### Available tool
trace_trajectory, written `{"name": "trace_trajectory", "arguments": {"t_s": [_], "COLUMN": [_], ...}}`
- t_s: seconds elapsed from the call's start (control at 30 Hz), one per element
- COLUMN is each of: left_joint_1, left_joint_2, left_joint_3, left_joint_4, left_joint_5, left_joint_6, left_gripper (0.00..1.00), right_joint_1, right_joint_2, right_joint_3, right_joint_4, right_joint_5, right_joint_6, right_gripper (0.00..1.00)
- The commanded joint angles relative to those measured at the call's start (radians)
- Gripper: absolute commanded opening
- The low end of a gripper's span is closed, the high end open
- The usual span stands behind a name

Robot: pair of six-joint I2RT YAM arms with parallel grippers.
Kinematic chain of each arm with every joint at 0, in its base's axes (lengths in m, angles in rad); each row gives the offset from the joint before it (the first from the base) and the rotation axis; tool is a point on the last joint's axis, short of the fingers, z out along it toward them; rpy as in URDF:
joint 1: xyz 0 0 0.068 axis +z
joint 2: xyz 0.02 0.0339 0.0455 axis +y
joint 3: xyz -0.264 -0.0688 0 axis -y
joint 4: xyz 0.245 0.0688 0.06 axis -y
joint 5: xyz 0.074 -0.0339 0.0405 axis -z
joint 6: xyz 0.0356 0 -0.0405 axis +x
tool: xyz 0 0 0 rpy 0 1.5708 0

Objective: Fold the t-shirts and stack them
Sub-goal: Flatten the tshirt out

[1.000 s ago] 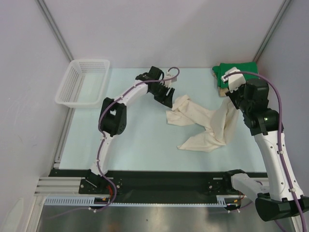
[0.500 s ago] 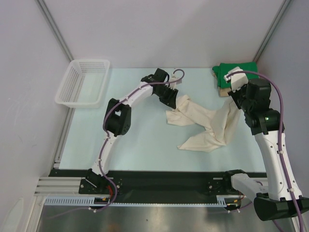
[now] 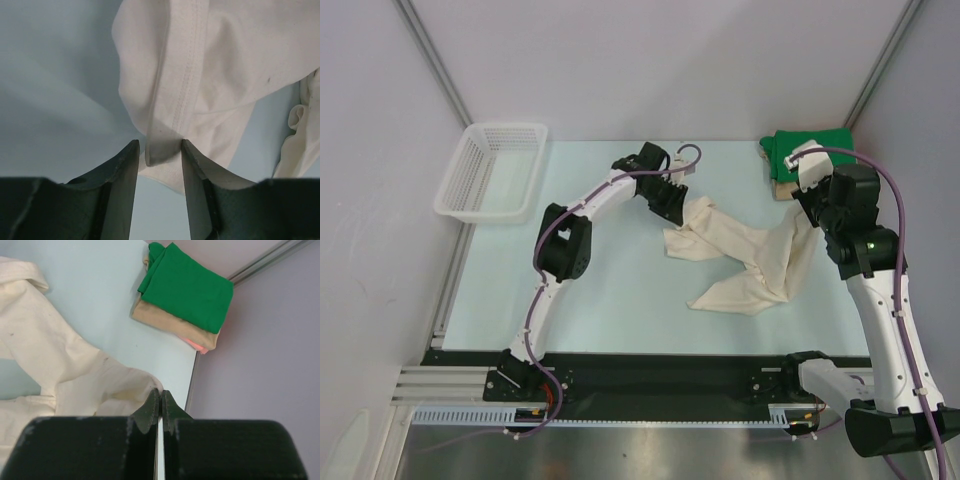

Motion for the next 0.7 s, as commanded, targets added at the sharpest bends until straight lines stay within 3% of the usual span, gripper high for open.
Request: {"name": "trace_trajectory", "arguments": {"t_s": [0.0, 0.1, 0.2, 0.33, 0.47, 0.67], "left_joint_1": [0.009, 0.009, 0.008, 0.008, 0.012, 0.021], "left_joint_2": [-0.057, -0.065, -0.070, -0.079, -0.125, -0.381], "left_joint_3": [-0.008, -0.019, -0.024, -0.025, -0.018, -0.033], "left_joint_4": [-0.005, -0.007, -0.008, -0.010, -0.013, -0.016], "left_joint_5": [-0.003, -0.003, 0.000, -0.014, -0.029, -0.124], "left_joint_6": [0.023, 0.029, 0.032, 0.038, 0.044, 0.075], "left_gripper": [0.44, 0.40, 0.30, 0.00, 0.00, 0.01], "right_joint_1": [-0.004, -0.004, -0.004, -0.004, -0.003, -0.004], "right_joint_2": [-0.021, -0.022, -0.027, -0.030, -0.033, 0.002], "right_joint_3": [-0.003, -0.007, -0.018, -0.029, -0.030, 0.006], "right_joint_4": [0.054, 0.060, 0.067, 0.076, 0.088, 0.146], "right_joint_5": [-0.016, -0.019, -0.019, -0.021, -0.016, -0.019], "right_joint_6": [0.012, 0.010, 0.008, 0.012, 0.008, 0.044], "right_gripper": [0.00, 0.00, 0.00, 0.00, 0.00, 0.00]}}
